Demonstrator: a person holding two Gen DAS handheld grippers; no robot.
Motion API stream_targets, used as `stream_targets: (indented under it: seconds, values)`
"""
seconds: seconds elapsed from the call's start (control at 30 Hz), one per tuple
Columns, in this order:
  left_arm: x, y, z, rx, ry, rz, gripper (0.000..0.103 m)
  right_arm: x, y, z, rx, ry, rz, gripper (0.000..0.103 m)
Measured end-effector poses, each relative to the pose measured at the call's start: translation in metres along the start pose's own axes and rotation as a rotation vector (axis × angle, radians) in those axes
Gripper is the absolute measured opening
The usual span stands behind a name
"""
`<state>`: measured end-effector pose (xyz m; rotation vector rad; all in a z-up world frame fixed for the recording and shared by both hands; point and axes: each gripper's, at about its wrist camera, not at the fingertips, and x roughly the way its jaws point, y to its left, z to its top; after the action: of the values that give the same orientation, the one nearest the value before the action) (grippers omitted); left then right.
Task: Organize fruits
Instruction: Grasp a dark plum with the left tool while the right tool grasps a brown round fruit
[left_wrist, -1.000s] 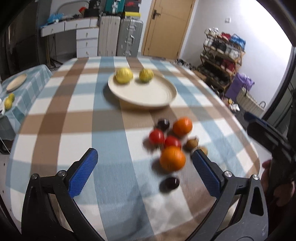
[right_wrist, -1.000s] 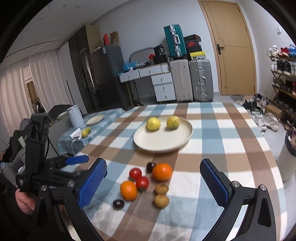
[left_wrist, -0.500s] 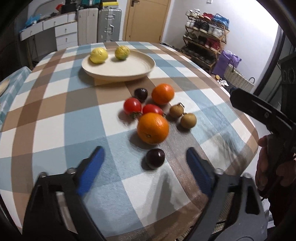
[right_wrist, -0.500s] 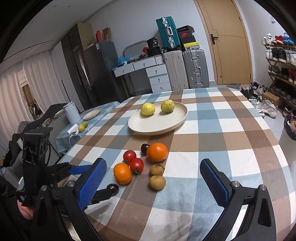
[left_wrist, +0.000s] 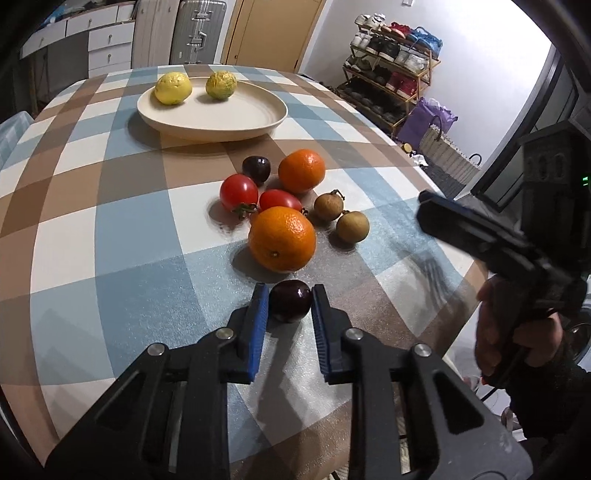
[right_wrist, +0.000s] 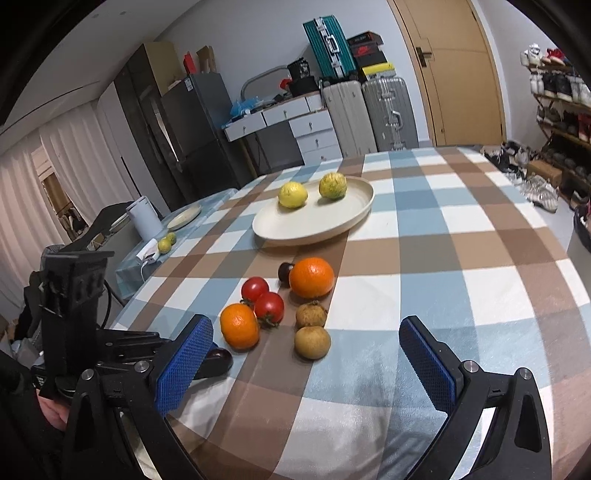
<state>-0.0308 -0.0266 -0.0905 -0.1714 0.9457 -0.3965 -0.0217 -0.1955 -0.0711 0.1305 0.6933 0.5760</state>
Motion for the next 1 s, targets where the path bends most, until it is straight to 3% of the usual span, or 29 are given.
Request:
stream_targets:
  seconds: [0.3, 0.4, 0.47, 0.7, 0.9, 1.0]
  values:
    - [-0.028, 0.015, 0.006, -0.035, -0.049, -0.028, 0.021, 0.029, -0.004, -0.004, 0.025, 0.089, 0.001, 0.103]
    - [-0.038, 0.021, 0.013, -0.044, -0.074, -0.032, 0.021, 0.035, -0.004, -0.003, 0.026, 0.101, 0.006, 0.097]
    - [-0.044, 0.026, 0.018, -0.054, -0.085, -0.037, 0.021, 0.042, -0.003, -0.003, 0.02, 0.122, 0.008, 0.083]
    - [-0.053, 0.04, 0.037, -0.072, -0.104, -0.039, 0.021, 0.053, -0.004, -0.005, 0.022, 0.157, 0.013, 0.062]
    - [-0.054, 0.047, 0.059, -0.081, -0.127, -0.016, 0.021, 0.055, -0.005, -0.007, -0.001, 0.169, 0.019, 0.028]
    - [-0.05, 0.055, 0.074, -0.093, -0.128, -0.007, 0.021, 0.051, -0.005, -0.007, -0.02, 0.15, 0.03, 0.028]
